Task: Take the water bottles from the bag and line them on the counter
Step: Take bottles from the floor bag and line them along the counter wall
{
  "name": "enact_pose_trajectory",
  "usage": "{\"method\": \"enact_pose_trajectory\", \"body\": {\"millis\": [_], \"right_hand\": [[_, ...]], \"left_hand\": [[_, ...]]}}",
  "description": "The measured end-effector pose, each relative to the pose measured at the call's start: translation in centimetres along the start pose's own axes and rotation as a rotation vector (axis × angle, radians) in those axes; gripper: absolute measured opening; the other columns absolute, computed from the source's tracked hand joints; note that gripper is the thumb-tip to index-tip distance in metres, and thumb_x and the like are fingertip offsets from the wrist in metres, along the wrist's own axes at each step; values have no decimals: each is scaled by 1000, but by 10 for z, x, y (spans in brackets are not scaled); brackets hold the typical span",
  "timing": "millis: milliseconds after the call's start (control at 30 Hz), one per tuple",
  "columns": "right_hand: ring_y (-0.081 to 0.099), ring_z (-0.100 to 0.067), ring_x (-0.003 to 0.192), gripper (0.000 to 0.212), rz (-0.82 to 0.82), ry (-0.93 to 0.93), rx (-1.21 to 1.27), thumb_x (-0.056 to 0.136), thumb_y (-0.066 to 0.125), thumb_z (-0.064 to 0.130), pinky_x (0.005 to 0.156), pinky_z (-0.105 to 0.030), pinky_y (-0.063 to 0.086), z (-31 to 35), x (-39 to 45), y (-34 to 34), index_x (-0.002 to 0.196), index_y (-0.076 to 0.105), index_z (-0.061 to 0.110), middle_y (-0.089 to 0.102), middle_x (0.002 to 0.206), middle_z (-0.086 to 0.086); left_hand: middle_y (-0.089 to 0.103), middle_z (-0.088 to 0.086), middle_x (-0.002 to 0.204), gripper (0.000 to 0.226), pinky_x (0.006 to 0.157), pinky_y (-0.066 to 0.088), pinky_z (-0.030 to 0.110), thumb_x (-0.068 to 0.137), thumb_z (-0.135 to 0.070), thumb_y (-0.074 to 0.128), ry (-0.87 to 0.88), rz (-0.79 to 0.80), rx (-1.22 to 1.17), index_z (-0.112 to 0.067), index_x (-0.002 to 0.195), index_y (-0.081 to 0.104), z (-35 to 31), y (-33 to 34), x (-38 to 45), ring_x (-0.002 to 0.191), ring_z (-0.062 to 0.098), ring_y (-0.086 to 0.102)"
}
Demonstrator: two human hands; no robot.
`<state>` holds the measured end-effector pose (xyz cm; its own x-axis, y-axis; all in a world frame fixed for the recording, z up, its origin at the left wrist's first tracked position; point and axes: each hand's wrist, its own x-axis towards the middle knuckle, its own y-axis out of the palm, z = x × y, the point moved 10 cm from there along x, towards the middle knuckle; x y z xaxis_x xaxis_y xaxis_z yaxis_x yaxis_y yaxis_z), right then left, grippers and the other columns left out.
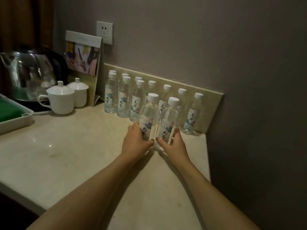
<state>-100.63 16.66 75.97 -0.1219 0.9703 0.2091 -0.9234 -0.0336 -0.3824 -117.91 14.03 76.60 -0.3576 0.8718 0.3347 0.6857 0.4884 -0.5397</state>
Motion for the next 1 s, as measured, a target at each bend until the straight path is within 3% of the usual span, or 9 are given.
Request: {"method": "enact_pose_trajectory", "body": {"millis": [167,267,433,667,800,1000], "right_hand": [[63,-15,103,59,-16,18,-160,80,74,40,91,-37,54,3,12,-2,125,41,25,63,113,7],[63,-17,99,49,-43,-4,-226,80,71,46,81,-33,50,6,19,0,113,40,27,64,113,5],[60,-19,100,49,-107,-27,-236,82,67,47,76,-32,46,0,36,0,117,45,22,58,117,2],[52,-24,114,55,-141,-28,-412,85,60,55,87,-39,49,-3,60,3,123,42,19,50,129,-1],[58,-26,109,54,-160,32,-471,83,56,63,83,-41,50,-10,73,0,116,40,23,54,128,1],[60,-30,110,59,-209,95,-577,82,55,65,86,-45,52,-14,84,-2,120,35,25,57,128,-2]], "left_hand": [[64,2,116,60,85,59,42,71,-35,84,-47,-74,-25,-22,113,44,5,-3,4,105,23,66],[66,0,112,56,81,59,44,73,-47,80,-69,-101,99,-24,109,43,4,-6,11,101,24,67],[59,1,112,54,81,56,41,75,-51,77,-97,-155,177,-24,111,47,2,-3,24,101,23,63],[62,0,105,46,75,52,36,78,-50,75,-82,-124,193,-24,106,49,0,7,44,96,23,64],[67,1,108,44,77,54,37,81,-47,73,-50,-106,161,-24,108,48,-1,16,61,98,25,67],[68,2,102,47,77,58,42,81,-53,70,16,-58,191,-23,105,44,1,22,81,92,25,68]]}}
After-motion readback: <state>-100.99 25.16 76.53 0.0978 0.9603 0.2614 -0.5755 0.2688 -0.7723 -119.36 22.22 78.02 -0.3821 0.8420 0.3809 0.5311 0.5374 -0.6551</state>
